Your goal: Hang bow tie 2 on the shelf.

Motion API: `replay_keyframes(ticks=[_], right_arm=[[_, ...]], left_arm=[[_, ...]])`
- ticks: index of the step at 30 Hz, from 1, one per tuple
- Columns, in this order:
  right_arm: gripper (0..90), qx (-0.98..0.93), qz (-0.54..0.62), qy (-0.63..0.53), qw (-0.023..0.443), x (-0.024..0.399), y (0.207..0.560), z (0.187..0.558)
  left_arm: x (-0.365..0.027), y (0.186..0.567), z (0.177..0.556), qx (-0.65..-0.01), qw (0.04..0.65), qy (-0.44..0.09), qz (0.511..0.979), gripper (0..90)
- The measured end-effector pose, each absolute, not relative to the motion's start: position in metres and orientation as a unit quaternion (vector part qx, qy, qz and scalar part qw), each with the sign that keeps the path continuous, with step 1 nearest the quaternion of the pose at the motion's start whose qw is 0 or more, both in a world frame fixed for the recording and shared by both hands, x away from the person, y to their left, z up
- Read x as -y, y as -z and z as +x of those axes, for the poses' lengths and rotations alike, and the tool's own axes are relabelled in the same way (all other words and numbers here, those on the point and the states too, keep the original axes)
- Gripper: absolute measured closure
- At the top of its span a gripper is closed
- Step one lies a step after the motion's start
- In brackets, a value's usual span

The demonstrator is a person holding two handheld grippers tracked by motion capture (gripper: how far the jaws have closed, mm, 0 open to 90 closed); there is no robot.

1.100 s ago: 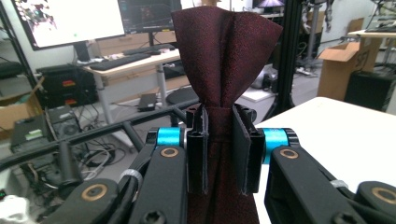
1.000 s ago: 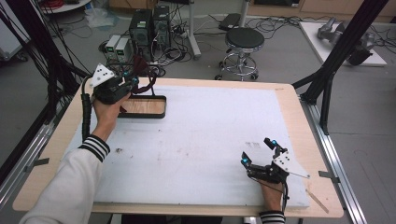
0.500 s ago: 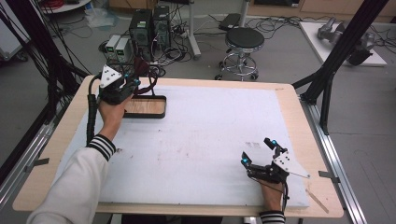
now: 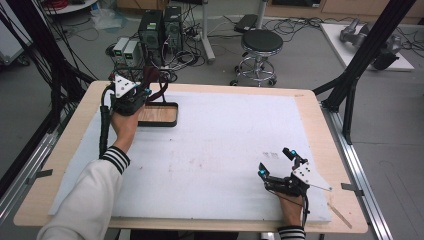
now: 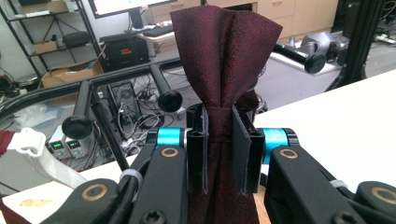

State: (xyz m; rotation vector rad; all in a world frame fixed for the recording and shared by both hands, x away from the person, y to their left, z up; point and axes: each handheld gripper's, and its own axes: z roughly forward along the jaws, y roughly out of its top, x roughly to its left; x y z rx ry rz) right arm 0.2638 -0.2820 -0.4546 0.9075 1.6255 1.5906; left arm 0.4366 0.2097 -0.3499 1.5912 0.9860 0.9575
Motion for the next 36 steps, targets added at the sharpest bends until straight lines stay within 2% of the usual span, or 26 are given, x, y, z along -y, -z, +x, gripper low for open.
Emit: replay_keyframes(ticks=[15,30,36], right_arm=[[0.6,-0.624,0.349,-0.611,0.34,0.282,0.455,0.264],[0.6,-0.624,0.348,-0.611,0.341,0.282,0.455,0.264],[0.6,-0.624,0.348,-0.611,0.341,0.282,0.455,0.264]], left_arm=[[-0.212,0.363,0.434,-0.428,0.5,-0.383,0.648,77.5],[-0.216,0.376,0.425,-0.405,0.523,-0.375,0.65,77.5],[-0.217,0.378,0.429,-0.421,0.527,-0.367,0.641,77.3]])
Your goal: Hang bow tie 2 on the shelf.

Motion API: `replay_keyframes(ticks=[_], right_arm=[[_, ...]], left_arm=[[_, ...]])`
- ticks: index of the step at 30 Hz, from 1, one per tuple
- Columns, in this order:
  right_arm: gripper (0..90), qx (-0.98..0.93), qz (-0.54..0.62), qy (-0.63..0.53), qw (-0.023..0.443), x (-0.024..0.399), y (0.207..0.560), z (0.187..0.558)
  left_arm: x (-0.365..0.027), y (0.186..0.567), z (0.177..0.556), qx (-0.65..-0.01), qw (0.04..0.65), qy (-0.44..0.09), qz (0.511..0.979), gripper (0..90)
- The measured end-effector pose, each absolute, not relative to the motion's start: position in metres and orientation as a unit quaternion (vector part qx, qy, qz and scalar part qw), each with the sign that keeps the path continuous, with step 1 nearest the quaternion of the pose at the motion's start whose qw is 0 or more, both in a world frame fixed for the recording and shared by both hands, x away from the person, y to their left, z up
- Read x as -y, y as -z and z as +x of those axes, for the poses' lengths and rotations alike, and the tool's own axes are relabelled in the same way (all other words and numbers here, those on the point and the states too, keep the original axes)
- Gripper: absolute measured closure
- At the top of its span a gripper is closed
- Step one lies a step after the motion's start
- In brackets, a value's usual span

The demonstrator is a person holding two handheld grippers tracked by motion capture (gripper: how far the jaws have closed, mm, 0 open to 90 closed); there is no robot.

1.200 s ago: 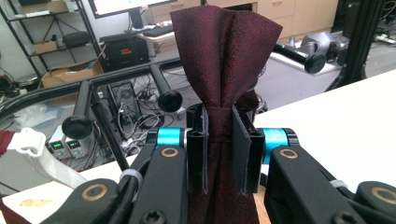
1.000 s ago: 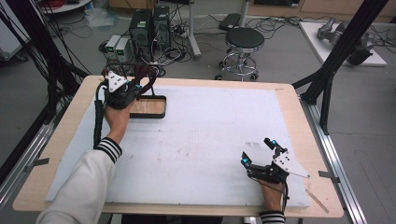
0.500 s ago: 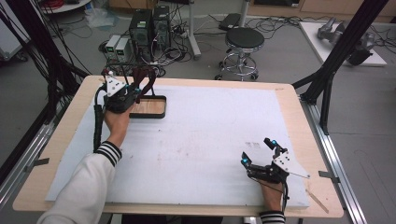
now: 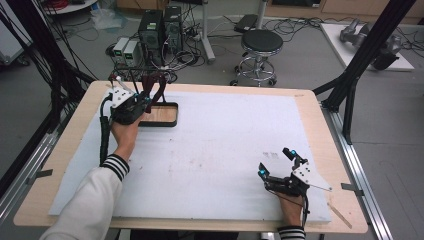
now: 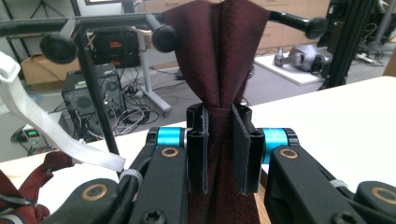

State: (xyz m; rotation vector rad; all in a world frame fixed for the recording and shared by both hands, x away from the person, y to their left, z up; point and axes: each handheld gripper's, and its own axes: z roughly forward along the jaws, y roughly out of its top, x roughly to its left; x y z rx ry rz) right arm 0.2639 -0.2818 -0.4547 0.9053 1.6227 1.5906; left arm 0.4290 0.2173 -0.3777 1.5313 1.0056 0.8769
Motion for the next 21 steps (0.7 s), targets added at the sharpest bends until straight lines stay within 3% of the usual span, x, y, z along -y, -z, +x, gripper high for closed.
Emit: replay_keyframes(ticks=[13,18,21], right_arm=[[0.6,-0.624,0.348,-0.612,0.339,0.2821,0.4546,0.2639],[0.6,-0.624,0.348,-0.611,0.341,0.282,0.4546,0.2639],[0.6,-0.624,0.345,-0.612,0.344,0.282,0.4546,0.2644]], left_arm=[[-0.2149,0.3762,0.4334,-0.423,0.511,-0.367,0.652,73.4],[-0.216,0.3767,0.4338,-0.424,0.51,-0.363,0.655,62.4],[-0.2178,0.3768,0.4342,-0.424,0.515,-0.354,0.656,47.3]])
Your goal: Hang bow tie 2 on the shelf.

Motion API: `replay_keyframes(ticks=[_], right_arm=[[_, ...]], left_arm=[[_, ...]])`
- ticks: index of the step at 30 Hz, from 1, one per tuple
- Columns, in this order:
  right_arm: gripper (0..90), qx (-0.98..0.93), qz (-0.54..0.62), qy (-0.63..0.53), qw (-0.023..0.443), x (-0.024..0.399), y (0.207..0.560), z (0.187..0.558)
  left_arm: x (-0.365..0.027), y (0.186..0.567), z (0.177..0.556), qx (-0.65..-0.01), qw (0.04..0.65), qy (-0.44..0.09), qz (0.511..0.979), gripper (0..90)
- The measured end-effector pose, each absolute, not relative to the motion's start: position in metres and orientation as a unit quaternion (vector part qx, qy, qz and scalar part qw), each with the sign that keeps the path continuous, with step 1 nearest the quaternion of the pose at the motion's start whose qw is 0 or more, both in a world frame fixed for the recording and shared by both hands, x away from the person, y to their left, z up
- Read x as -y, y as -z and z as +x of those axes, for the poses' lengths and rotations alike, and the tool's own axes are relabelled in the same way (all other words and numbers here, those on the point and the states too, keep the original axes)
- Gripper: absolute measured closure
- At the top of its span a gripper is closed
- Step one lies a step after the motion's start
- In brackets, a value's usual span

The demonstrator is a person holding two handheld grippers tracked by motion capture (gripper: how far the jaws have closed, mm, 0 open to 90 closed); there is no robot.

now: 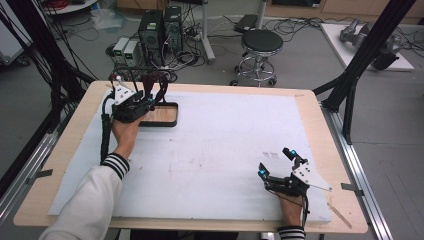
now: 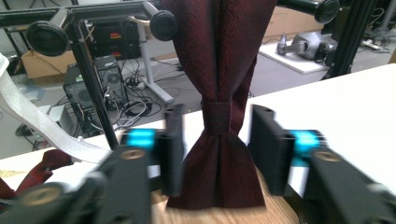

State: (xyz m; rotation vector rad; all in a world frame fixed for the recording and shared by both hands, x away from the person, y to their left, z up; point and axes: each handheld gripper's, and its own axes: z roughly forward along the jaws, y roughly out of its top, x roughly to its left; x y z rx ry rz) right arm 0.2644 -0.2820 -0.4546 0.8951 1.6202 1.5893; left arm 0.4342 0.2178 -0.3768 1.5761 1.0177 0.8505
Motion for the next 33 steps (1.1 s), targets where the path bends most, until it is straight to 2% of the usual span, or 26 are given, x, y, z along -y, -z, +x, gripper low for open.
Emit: replay_keyframes(ticks=[2,4,11,24,28,33], right_arm=[[0.6,-0.624,0.344,-0.612,0.344,0.282,0.455,0.264],[0.6,-0.624,0.344,-0.612,0.345,0.282,0.455,0.264],[0.6,-0.624,0.344,-0.611,0.346,0.282,0.455,0.264],[0.6,-0.626,0.346,-0.608,0.345,0.28,0.455,0.263],[0.6,-0.629,0.343,-0.605,0.348,0.28,0.454,0.263],[0.6,-0.63,0.341,-0.602,0.351,0.279,0.454,0.263]], left_arm=[[-0.219,0.377,0.434,-0.423,0.518,-0.347,0.657,34.1],[-0.22,0.376,0.433,-0.417,0.523,-0.337,0.662,25.9],[-0.223,0.367,0.422,-0.374,0.544,-0.331,0.674,15.7],[-0.24,0.37,0.381,-0.289,0.58,-0.318,0.692,15.3],[-0.248,0.378,0.365,-0.254,0.605,-0.307,0.689,15.3],[-0.261,0.386,0.348,-0.24,0.624,-0.297,0.682,15.3]])
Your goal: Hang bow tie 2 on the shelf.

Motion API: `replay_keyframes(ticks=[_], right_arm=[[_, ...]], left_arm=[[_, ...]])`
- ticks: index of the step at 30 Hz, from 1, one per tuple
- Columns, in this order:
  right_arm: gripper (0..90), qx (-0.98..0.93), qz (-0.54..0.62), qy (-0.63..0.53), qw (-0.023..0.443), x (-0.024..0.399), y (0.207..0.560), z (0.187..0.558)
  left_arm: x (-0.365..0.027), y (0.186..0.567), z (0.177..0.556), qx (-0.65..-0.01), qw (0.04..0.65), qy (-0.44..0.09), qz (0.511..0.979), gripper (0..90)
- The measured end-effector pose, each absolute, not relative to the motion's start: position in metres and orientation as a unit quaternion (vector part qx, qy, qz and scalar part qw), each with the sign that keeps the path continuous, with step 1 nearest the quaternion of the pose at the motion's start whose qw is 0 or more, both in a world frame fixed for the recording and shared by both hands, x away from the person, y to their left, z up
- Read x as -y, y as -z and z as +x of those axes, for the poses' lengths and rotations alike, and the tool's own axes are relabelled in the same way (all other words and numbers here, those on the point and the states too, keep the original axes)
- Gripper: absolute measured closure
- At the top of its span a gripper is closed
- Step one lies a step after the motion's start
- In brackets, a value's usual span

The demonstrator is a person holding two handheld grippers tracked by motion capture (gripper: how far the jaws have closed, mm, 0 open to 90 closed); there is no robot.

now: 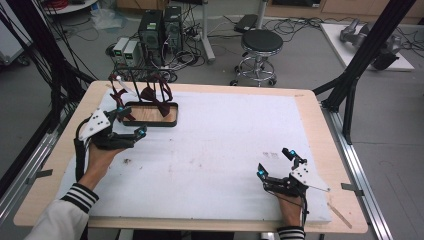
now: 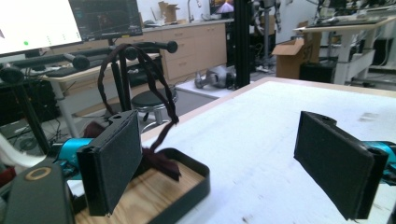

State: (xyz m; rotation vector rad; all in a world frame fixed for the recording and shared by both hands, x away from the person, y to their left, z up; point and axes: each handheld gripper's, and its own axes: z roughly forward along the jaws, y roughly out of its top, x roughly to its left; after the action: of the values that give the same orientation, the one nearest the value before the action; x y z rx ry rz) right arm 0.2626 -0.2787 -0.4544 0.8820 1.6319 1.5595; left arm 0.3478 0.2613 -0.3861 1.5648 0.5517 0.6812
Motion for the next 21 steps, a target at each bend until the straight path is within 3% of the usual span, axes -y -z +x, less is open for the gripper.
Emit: replay_keyframes(ticks=[21], right_arm=[[0.6,-0.631,0.341,-0.601,0.352,0.278,0.454,0.263]], left_arm=[[-0.298,0.447,0.3,-0.283,0.654,-0.262,0.652,15.2]])
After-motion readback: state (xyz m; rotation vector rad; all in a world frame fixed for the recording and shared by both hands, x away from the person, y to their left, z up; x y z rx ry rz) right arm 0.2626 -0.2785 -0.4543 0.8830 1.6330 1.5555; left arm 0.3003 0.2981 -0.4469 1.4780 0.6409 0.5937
